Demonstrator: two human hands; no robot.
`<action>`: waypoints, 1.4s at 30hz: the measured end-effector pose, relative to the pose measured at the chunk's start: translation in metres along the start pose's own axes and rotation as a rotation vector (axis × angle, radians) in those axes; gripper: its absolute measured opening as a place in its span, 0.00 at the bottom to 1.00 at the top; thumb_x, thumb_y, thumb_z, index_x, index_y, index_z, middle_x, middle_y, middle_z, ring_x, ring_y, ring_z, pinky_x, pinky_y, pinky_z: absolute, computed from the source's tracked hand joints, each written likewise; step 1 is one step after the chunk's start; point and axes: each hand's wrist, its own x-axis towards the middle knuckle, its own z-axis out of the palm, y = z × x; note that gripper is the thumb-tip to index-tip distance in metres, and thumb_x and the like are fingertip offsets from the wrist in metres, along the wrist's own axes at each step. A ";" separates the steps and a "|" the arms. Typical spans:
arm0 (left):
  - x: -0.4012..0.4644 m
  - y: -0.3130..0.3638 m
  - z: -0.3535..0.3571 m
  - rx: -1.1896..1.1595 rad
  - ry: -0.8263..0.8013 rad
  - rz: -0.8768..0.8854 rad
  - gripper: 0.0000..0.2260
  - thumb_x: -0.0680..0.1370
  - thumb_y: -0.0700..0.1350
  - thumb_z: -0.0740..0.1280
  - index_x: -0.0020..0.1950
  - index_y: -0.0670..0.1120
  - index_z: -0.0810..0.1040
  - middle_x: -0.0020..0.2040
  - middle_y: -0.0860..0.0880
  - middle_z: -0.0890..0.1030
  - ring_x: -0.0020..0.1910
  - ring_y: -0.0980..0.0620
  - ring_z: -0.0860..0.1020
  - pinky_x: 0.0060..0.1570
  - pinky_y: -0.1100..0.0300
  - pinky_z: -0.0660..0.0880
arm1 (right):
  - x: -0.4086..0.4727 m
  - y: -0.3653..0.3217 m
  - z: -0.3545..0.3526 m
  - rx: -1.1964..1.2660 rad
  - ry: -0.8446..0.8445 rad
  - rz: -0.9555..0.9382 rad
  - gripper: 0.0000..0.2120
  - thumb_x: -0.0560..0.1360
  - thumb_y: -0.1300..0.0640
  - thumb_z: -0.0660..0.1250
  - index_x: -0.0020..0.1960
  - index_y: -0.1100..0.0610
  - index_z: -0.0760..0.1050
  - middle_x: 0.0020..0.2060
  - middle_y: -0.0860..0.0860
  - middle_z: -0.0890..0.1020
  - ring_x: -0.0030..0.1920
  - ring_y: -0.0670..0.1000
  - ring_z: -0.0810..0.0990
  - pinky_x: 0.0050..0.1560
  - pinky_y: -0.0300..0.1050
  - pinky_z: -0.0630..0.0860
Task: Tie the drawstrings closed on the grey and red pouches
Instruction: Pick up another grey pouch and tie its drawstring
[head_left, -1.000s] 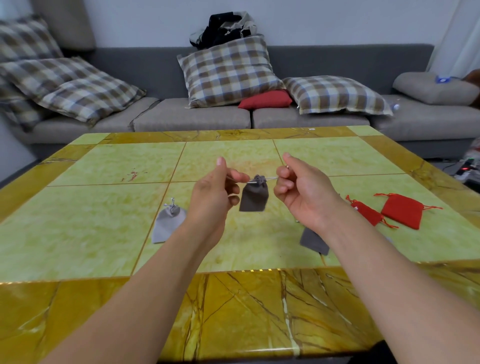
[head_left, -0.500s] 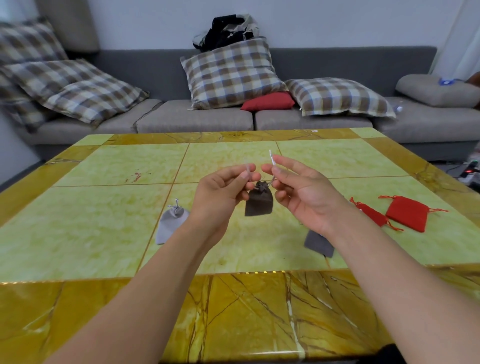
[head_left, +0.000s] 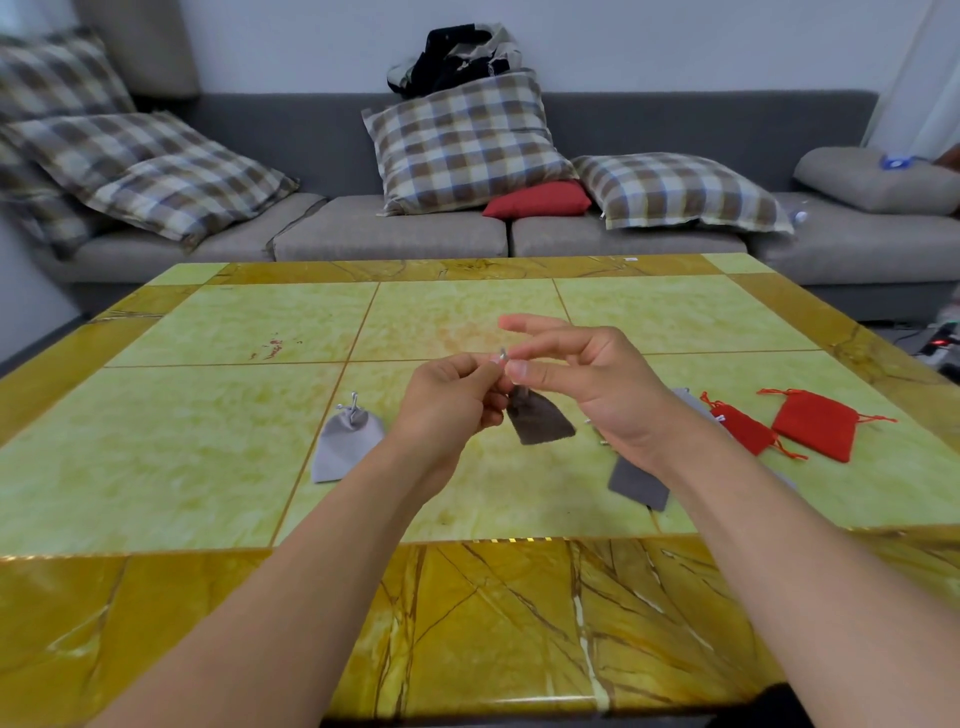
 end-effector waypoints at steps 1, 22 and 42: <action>-0.002 0.001 0.001 0.001 -0.037 -0.004 0.11 0.81 0.38 0.63 0.41 0.42 0.81 0.31 0.50 0.78 0.30 0.56 0.73 0.32 0.65 0.72 | 0.000 0.002 0.001 -0.044 -0.008 -0.003 0.06 0.69 0.61 0.76 0.47 0.56 0.86 0.59 0.47 0.83 0.62 0.41 0.79 0.62 0.38 0.73; -0.008 0.007 0.007 -0.052 -0.123 -0.030 0.13 0.81 0.45 0.66 0.37 0.49 0.84 0.33 0.52 0.73 0.31 0.56 0.68 0.33 0.63 0.67 | -0.001 0.000 -0.021 0.059 0.065 0.021 0.08 0.74 0.66 0.71 0.52 0.60 0.84 0.44 0.56 0.86 0.45 0.48 0.83 0.45 0.40 0.78; -0.004 0.001 -0.006 0.164 -0.023 0.155 0.05 0.78 0.45 0.70 0.48 0.47 0.86 0.46 0.52 0.87 0.43 0.58 0.81 0.42 0.66 0.75 | -0.005 0.006 -0.012 -0.059 0.004 0.128 0.06 0.71 0.62 0.76 0.47 0.62 0.86 0.46 0.54 0.87 0.55 0.48 0.84 0.66 0.52 0.74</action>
